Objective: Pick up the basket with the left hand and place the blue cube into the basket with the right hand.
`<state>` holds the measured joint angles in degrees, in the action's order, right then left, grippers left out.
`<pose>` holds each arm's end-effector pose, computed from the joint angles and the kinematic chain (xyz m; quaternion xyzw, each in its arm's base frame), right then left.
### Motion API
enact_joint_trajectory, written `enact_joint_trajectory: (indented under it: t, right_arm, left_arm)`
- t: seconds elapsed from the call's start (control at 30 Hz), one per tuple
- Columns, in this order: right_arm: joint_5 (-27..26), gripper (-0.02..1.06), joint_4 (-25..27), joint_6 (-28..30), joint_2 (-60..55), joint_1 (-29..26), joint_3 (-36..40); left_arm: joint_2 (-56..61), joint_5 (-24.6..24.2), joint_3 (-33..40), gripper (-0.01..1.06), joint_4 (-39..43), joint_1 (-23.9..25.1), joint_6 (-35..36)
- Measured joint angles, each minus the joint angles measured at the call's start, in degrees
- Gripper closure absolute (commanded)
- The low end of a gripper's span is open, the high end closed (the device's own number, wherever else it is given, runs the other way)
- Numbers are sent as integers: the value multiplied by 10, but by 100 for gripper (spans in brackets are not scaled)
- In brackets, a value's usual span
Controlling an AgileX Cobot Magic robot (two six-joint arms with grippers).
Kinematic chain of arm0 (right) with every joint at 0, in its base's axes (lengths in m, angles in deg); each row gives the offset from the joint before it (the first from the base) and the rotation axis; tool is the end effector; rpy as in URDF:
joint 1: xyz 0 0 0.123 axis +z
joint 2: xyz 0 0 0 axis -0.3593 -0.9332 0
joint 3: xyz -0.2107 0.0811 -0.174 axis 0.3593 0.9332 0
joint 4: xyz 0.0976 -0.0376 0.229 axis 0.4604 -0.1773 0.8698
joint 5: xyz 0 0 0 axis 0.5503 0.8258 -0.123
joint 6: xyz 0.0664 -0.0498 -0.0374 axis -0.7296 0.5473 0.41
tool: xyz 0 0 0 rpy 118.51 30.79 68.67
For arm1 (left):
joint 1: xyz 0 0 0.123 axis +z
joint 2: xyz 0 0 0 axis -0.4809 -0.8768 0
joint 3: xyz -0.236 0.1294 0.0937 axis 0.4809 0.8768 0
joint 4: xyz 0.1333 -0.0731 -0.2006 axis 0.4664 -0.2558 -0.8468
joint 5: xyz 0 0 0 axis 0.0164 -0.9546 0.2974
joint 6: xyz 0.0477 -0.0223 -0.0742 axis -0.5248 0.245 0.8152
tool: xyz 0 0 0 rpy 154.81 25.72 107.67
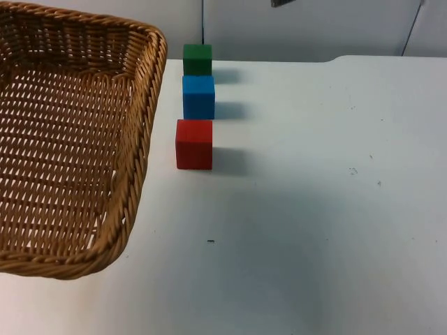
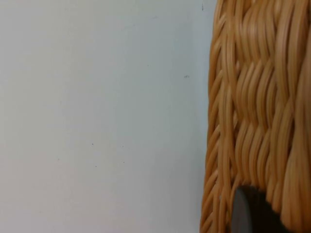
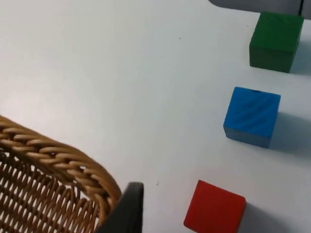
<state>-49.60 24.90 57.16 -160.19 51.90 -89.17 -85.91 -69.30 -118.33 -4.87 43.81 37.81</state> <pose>0.3957 0.2476 0.2735 -0.1479 0.9147 0.1907 0.3242 0.3192 0.0321 0.2359 0.0210 0.9532 -0.2768 0.1199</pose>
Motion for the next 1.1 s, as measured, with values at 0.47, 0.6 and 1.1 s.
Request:
enact_joint_trajectory:
  t: [0.47, 0.6, 1.1]
  right_arm:
    - [45, 5, -20, -48, -123, 0, -122]
    - [52, 5, -22, -58, -140, 0, -144]
    - [63, 6, -60, -136, -240, 0, -245]
  left_arm:
    - [0, 1, 0, 105, 0, 0, 0]
    - [0, 1, 0, 105, 0, 0, 0]
    - [0, 1, 0, 105, -1, 0, 0]
